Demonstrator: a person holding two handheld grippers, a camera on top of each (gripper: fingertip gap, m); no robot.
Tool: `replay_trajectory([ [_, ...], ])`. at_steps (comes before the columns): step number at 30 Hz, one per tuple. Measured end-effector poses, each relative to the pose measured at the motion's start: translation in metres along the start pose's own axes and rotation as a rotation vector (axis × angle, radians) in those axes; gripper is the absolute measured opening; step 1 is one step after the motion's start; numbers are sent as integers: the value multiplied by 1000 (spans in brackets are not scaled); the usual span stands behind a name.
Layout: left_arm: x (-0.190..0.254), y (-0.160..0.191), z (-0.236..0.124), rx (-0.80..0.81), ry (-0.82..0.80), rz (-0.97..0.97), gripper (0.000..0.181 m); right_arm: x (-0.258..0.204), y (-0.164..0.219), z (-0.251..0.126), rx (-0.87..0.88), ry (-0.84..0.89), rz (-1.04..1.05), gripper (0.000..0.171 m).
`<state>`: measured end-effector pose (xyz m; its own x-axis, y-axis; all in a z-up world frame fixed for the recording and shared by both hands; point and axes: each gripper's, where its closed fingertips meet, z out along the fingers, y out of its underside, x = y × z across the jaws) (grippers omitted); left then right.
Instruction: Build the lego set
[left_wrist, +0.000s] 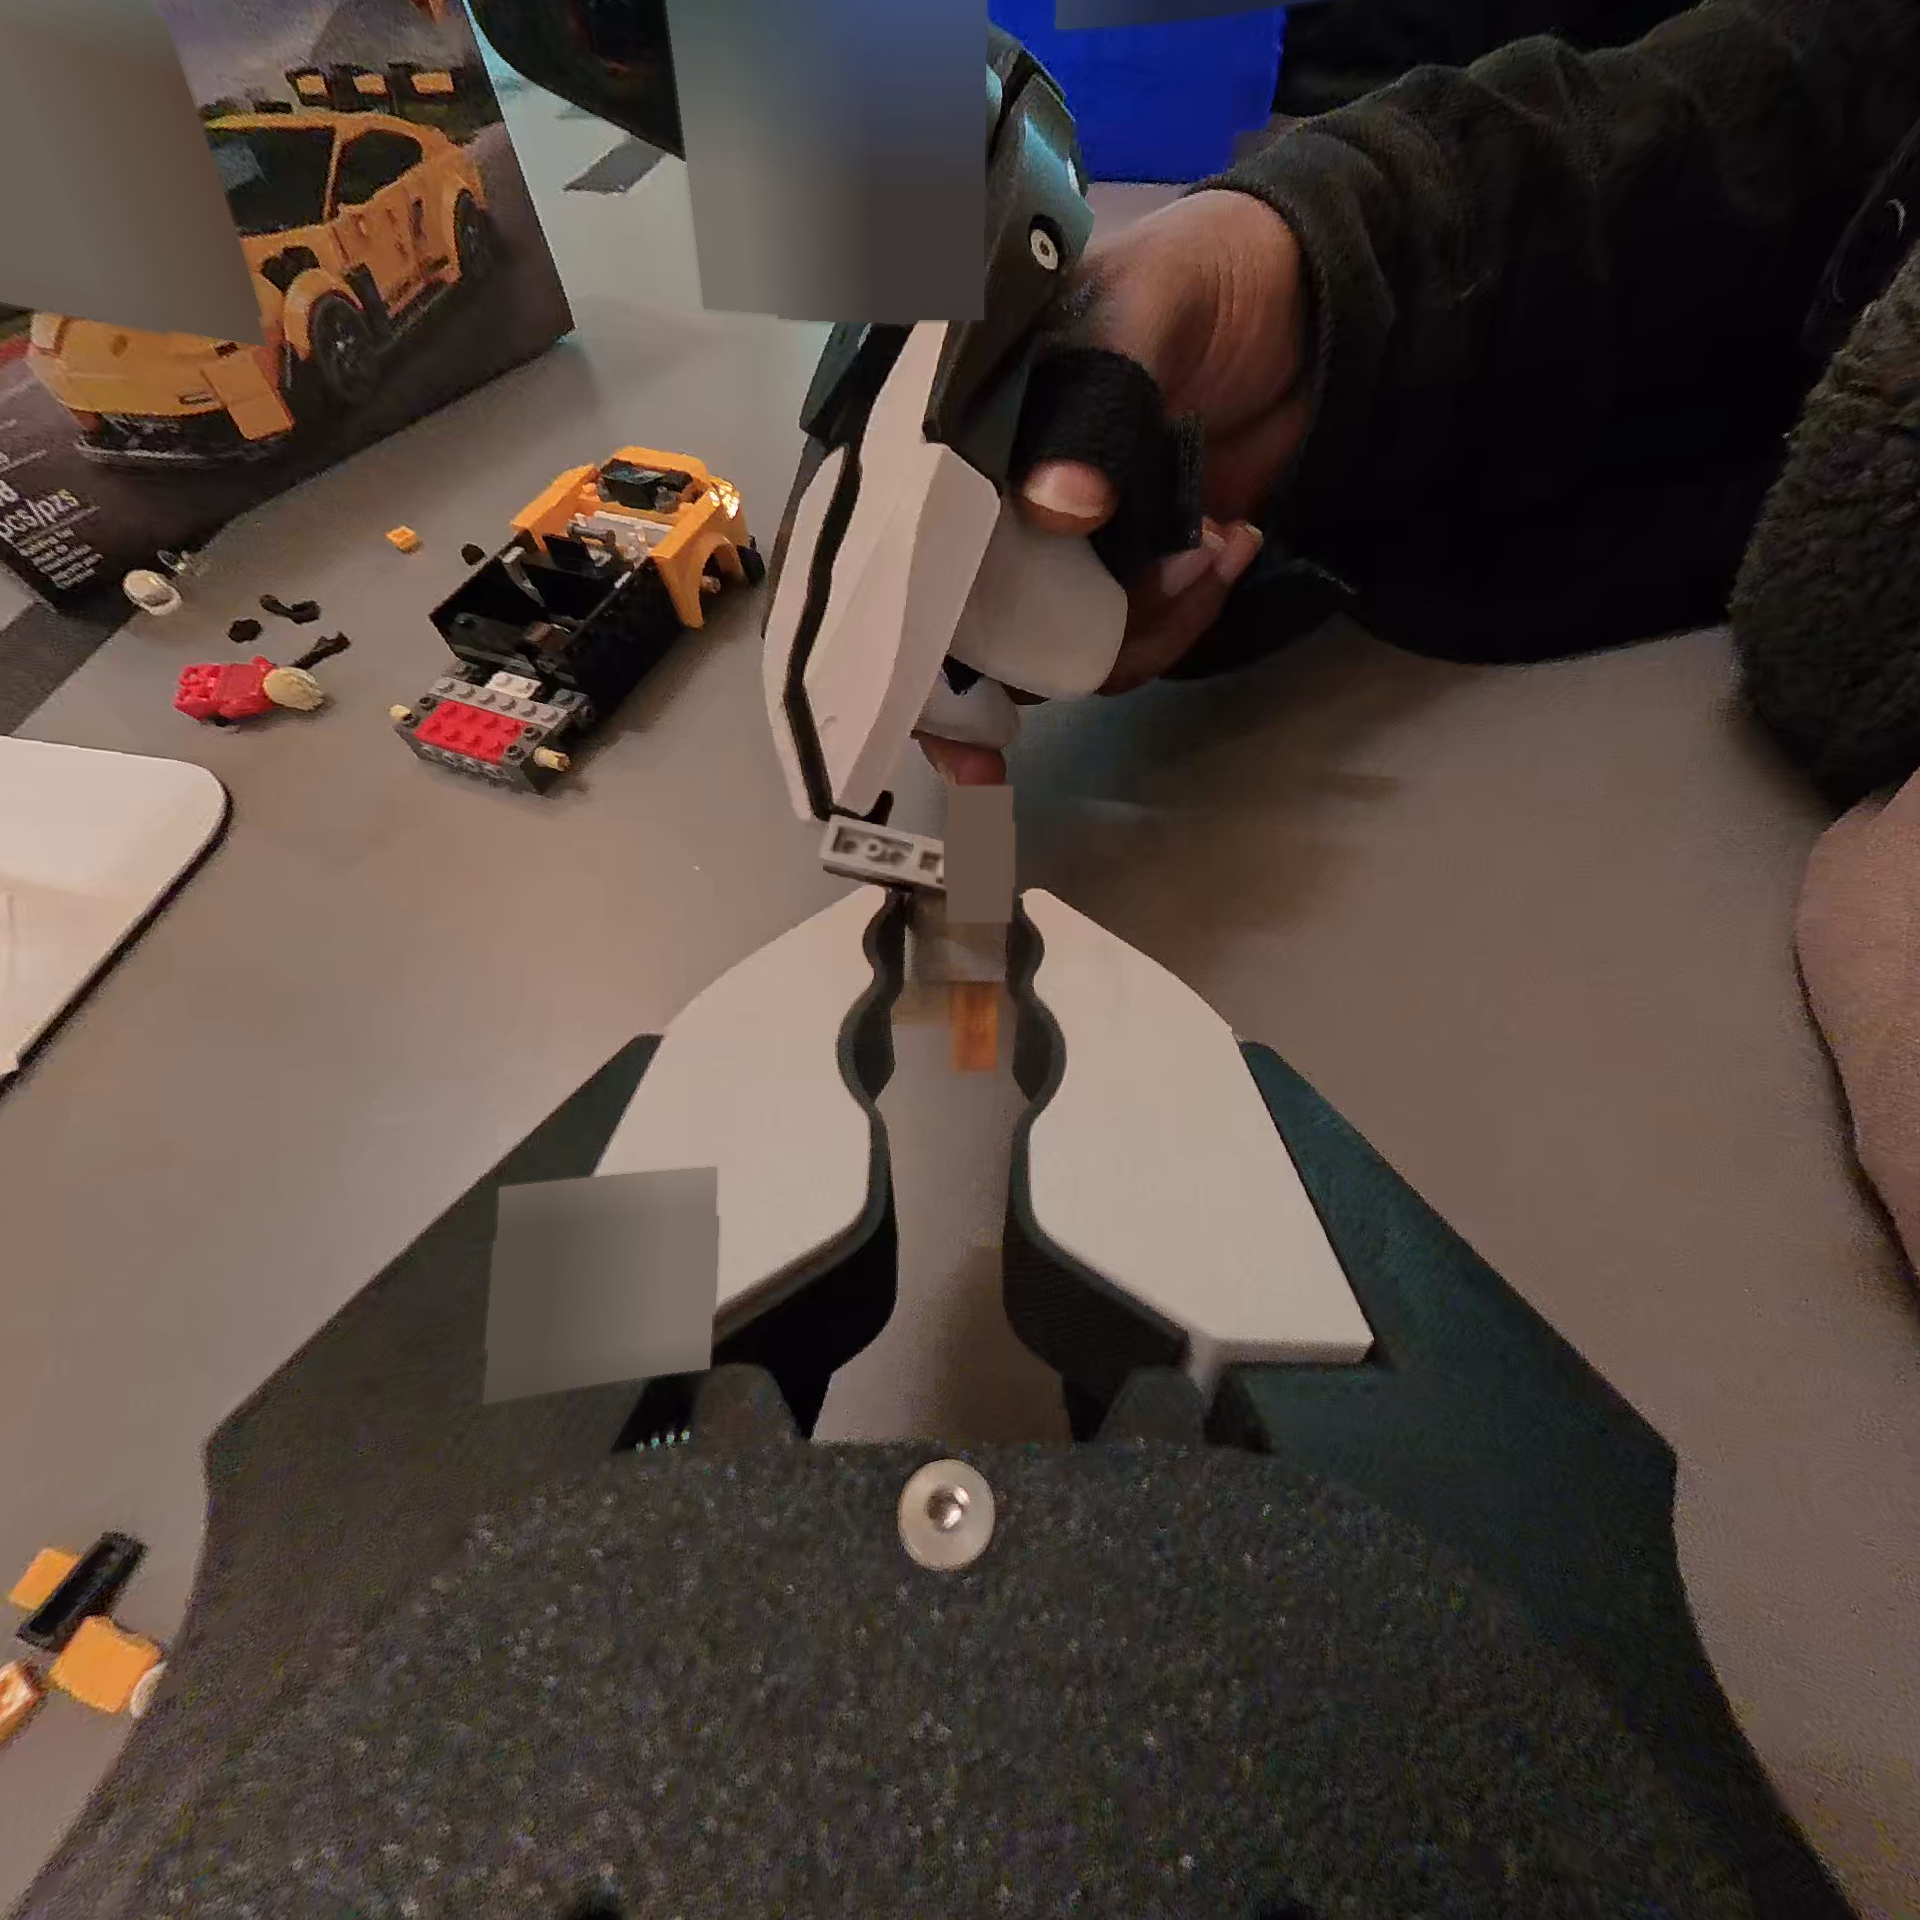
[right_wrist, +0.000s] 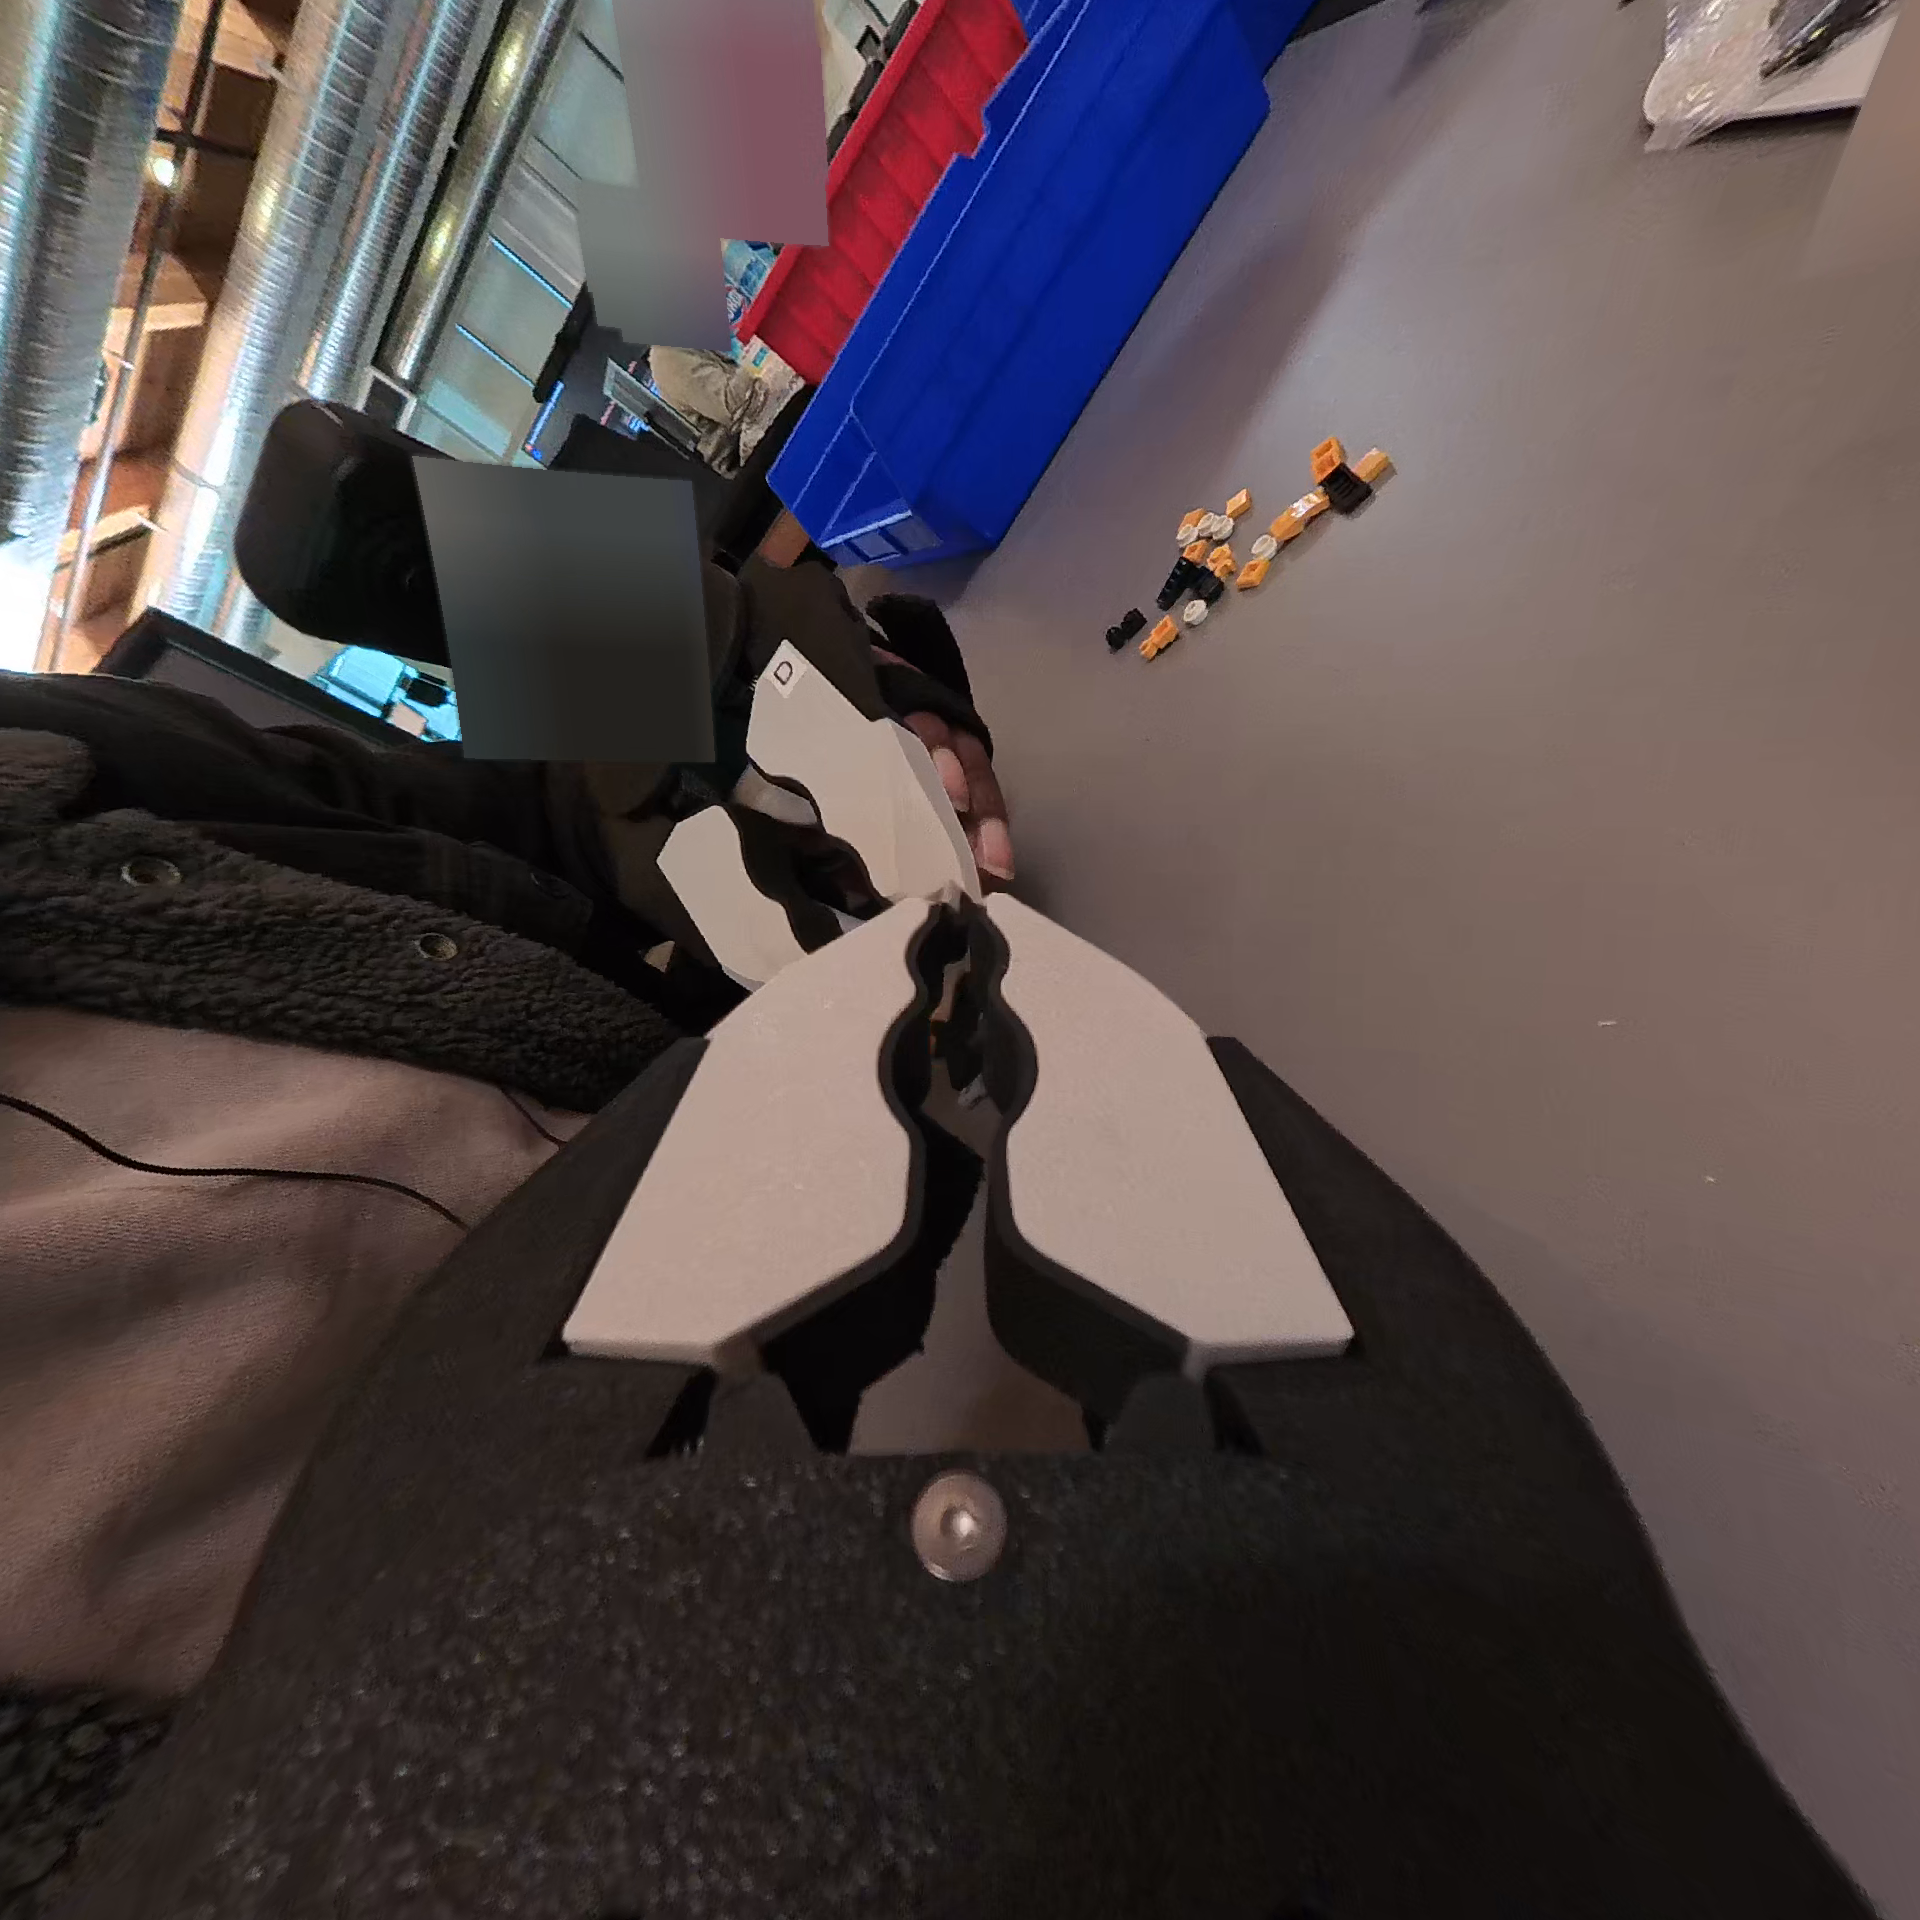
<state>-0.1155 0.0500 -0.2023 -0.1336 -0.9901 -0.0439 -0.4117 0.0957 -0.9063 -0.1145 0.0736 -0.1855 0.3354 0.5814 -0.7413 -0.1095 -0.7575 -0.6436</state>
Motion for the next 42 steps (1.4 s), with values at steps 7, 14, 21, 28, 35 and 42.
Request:
replay_trajectory([
  [7, -1, -4, -2, 27, -21, 36, 18, -5, -2, 0, 2, -14, -32, 5],
  [14, 1, -3, -1, 21, -24, 70, 18, -10, -3, 0, -13, -25, -68, 6],
  [21, 1, -7, -2, 57, 0, -20, 18, -11, -10, -6, 21, -27, -61, 10],
  [28, -9, -8, -6, 79, -32, -80, 18, -3, -1, -5, -33, 46, -76, 26],
  [35, -13, -10, -9, 95, -74, -48, 18, -5, 2, 11, -43, 140, -164, 31],
  [42, -7, -12, -8, 99, -92, 64, 18, -8, 2, 11, -54, 146, -198, 24],
])
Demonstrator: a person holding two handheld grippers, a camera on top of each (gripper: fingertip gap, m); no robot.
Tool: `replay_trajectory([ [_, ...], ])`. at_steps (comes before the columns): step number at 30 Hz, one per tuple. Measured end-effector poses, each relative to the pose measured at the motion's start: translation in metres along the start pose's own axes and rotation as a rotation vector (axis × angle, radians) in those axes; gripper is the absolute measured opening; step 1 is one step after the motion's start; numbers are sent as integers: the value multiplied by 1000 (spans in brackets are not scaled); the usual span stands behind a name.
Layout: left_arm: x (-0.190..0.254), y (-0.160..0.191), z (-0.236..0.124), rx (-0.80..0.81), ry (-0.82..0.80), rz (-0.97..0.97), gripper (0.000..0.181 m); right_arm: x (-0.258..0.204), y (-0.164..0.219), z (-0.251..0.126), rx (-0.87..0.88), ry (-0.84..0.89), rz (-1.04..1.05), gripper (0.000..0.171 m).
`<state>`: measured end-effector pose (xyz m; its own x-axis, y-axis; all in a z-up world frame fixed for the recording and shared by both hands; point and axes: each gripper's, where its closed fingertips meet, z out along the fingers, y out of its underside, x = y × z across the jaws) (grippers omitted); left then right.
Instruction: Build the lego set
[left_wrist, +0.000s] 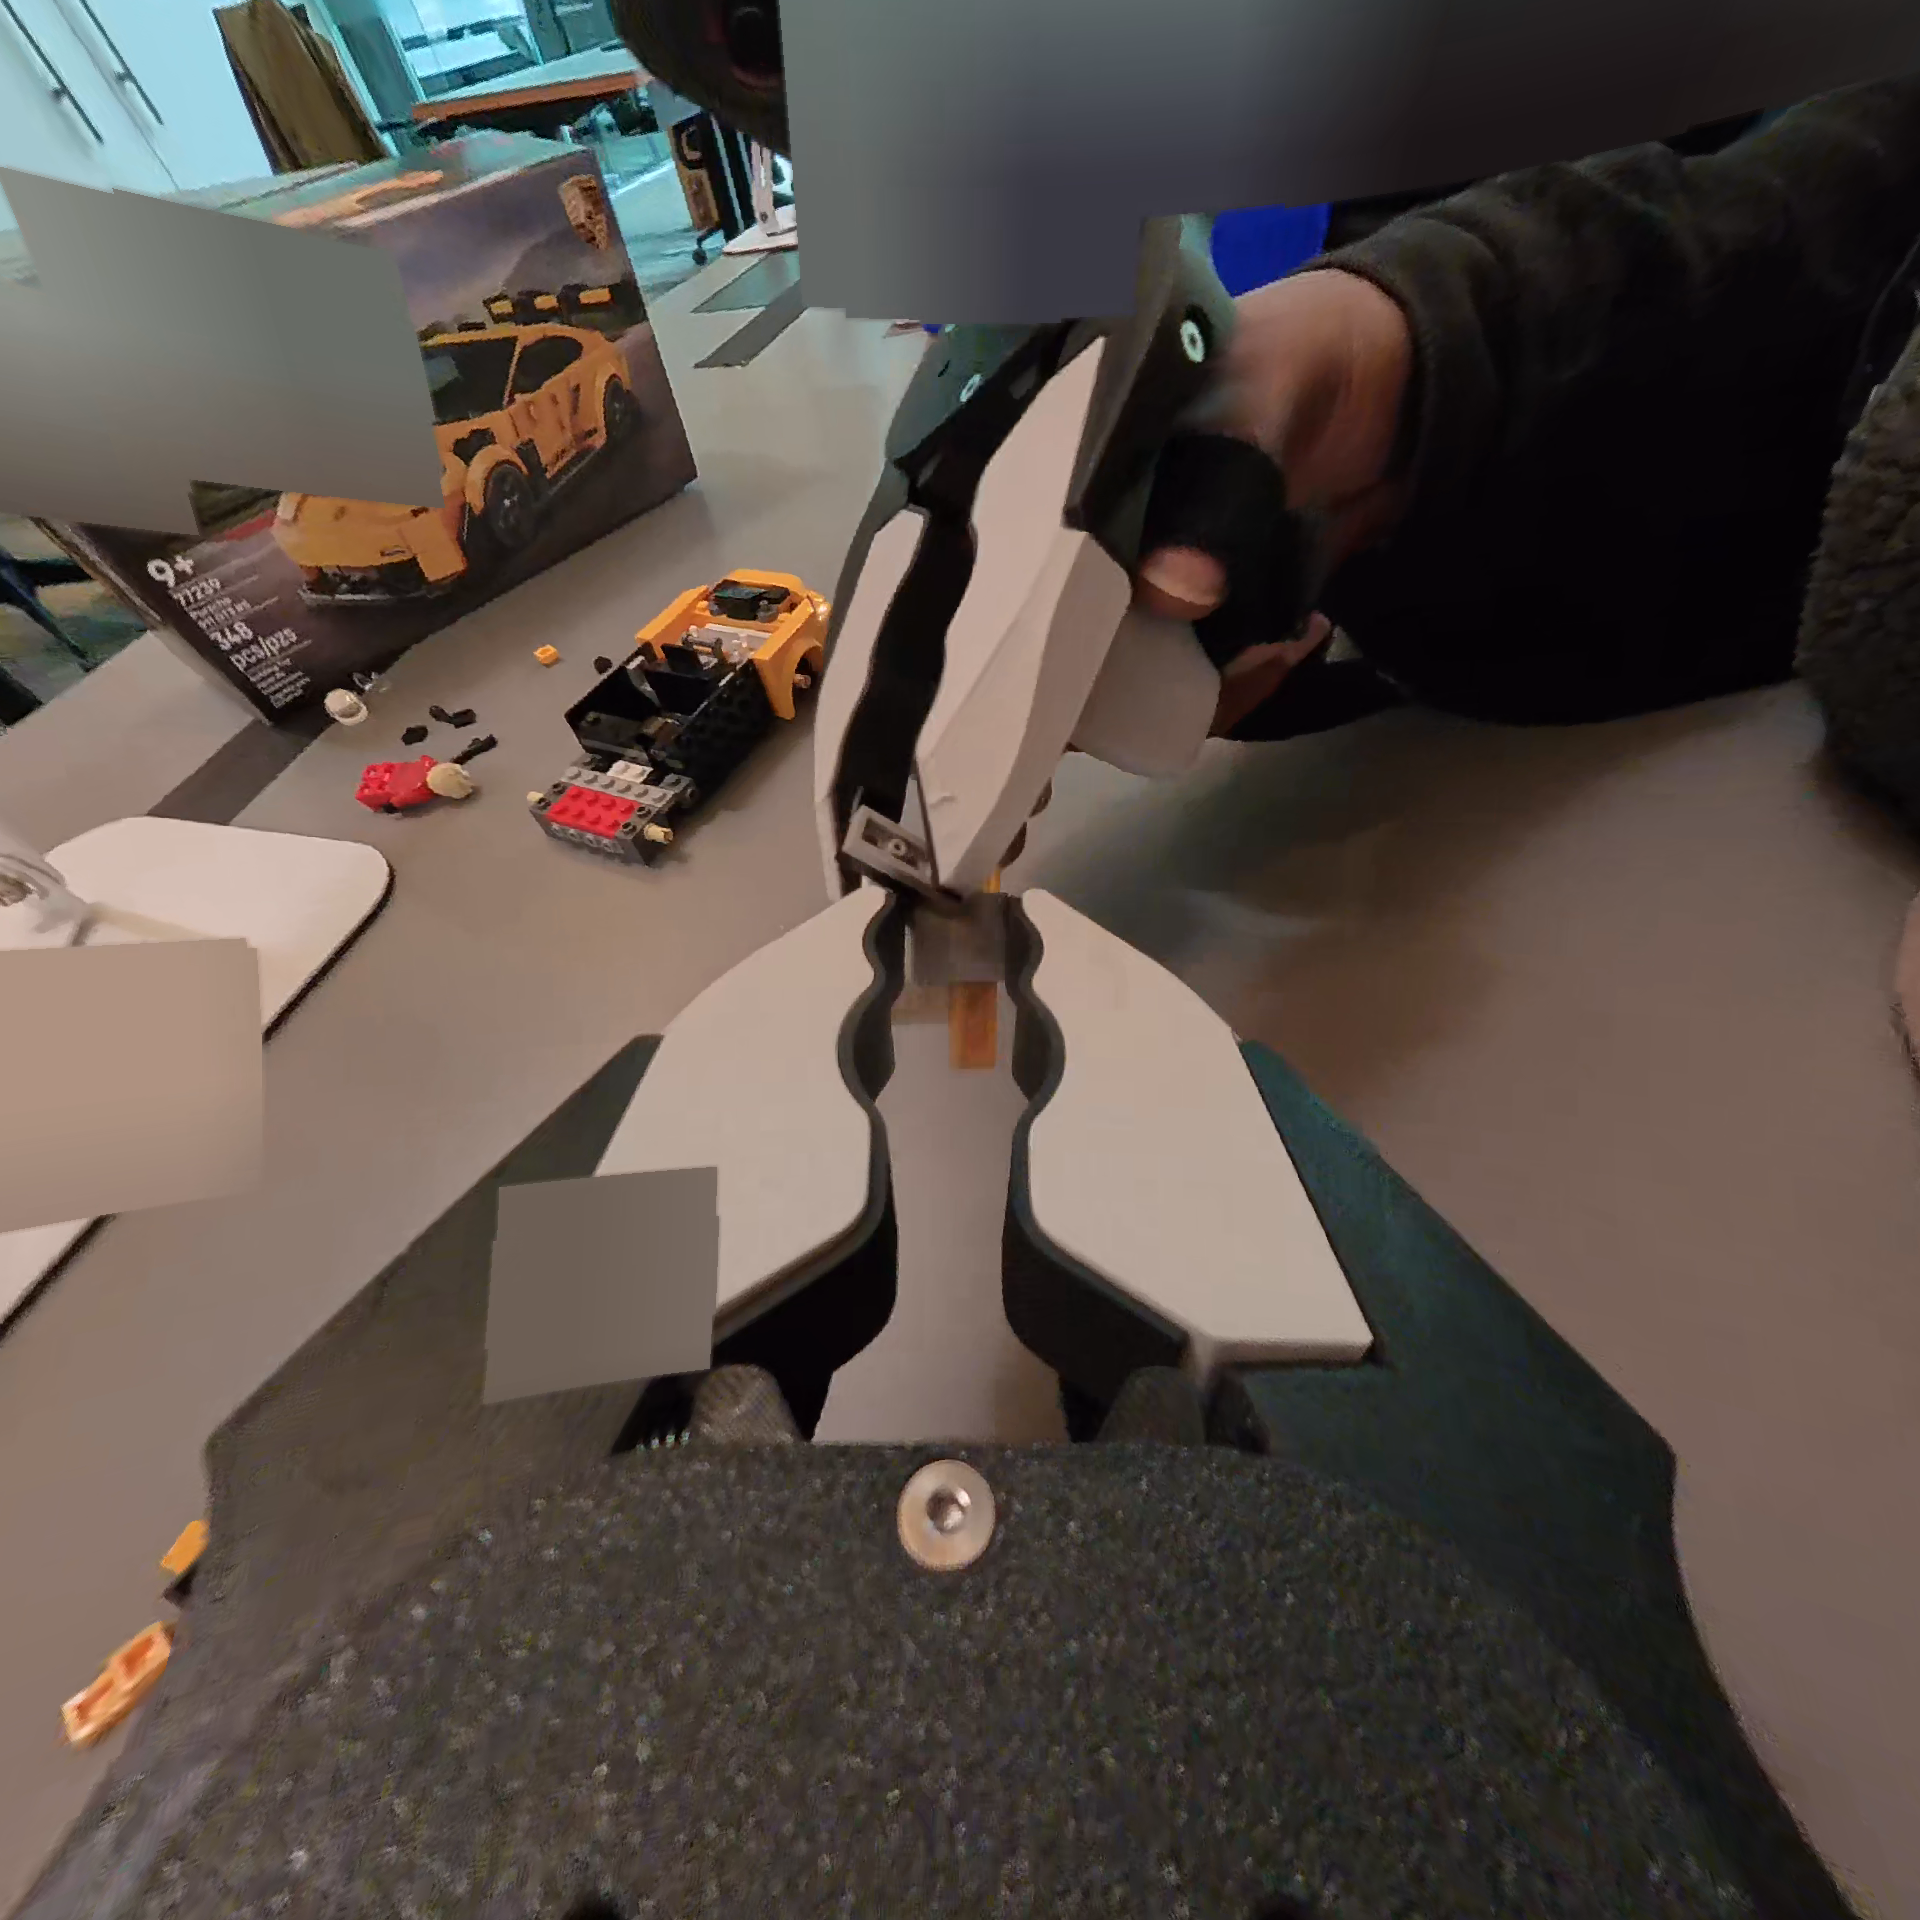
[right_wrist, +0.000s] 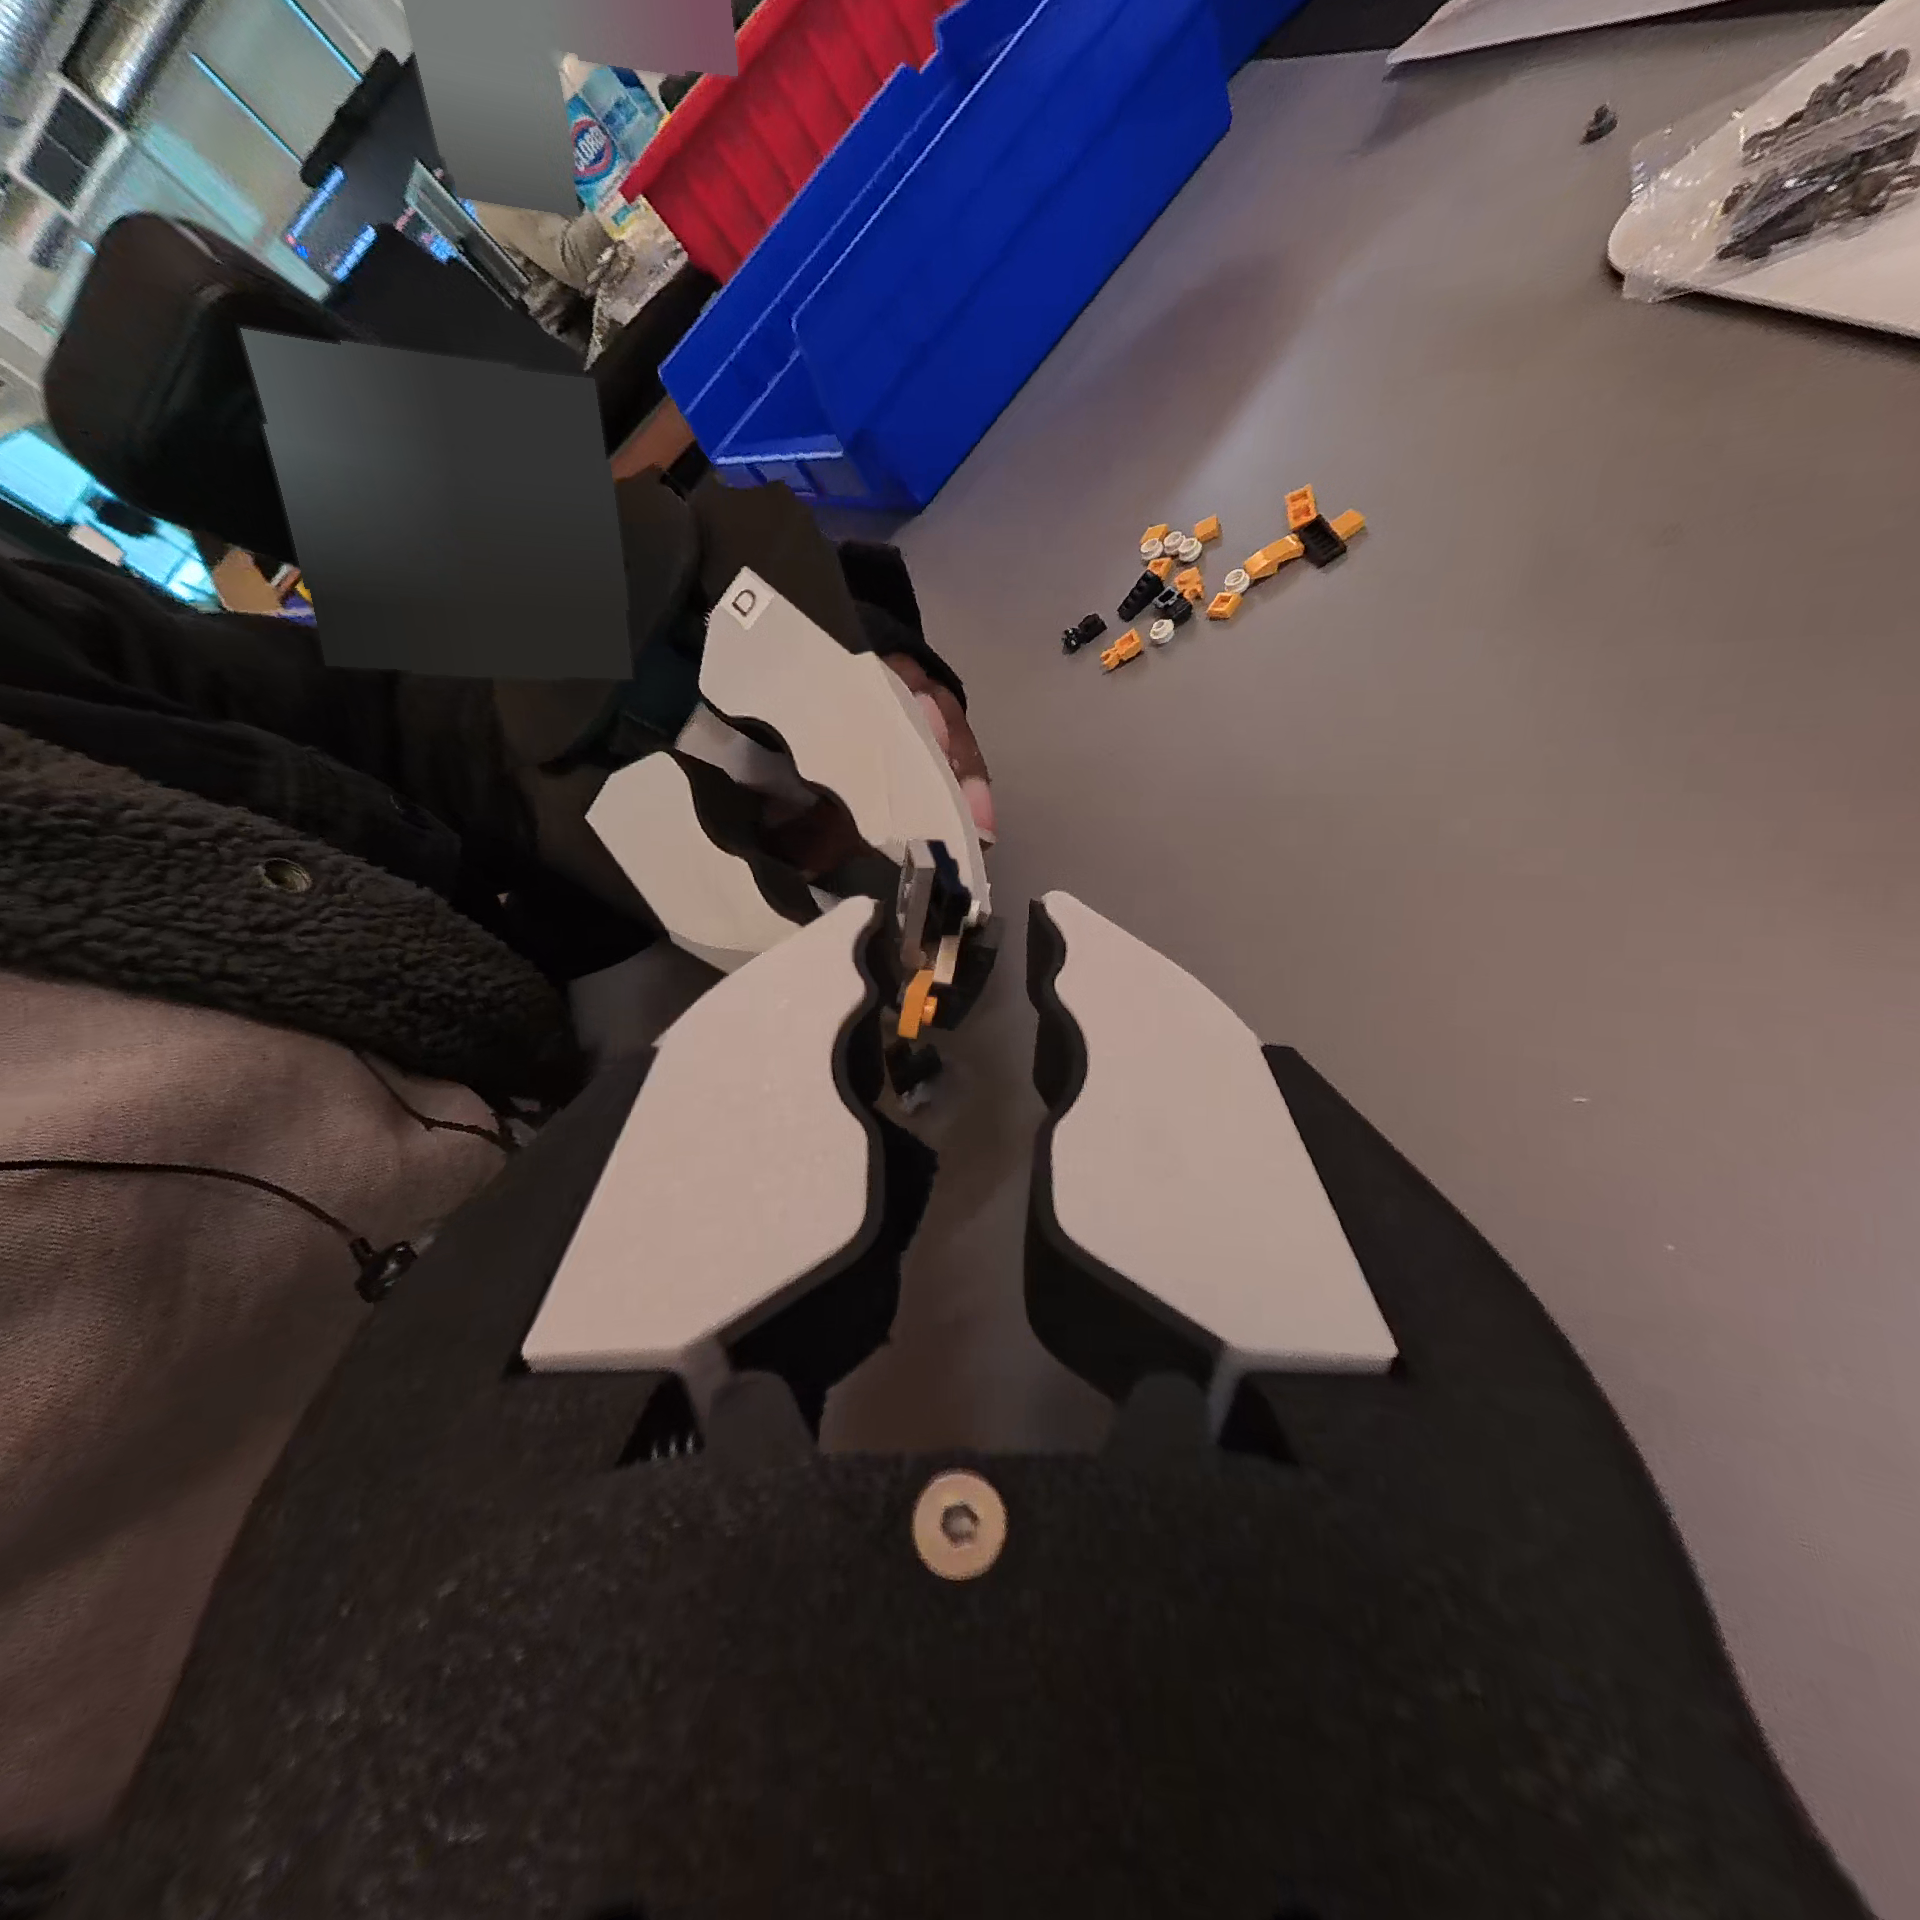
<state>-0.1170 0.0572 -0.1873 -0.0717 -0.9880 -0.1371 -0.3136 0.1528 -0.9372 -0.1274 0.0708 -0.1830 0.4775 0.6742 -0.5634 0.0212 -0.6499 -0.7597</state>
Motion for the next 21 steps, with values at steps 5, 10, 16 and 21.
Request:
replay_trajectory([
  [5, 2, 1, 1, -16, -28, 84, 18, -2, 0, 1, -5, 44, -118, 18],
  [10, 1, 6, 2, -55, -85, 238, 18, -1, 2, 1, -36, 110, -258, 14],
  [16, 2, 11, 3, -85, -64, 250, 18, 0, 7, 1, -28, 32, -214, 14],
  [21, 1, 1, -5, -1, 61, 3, 28, -7, 3, -8, 49, -92, -269, 14],
])
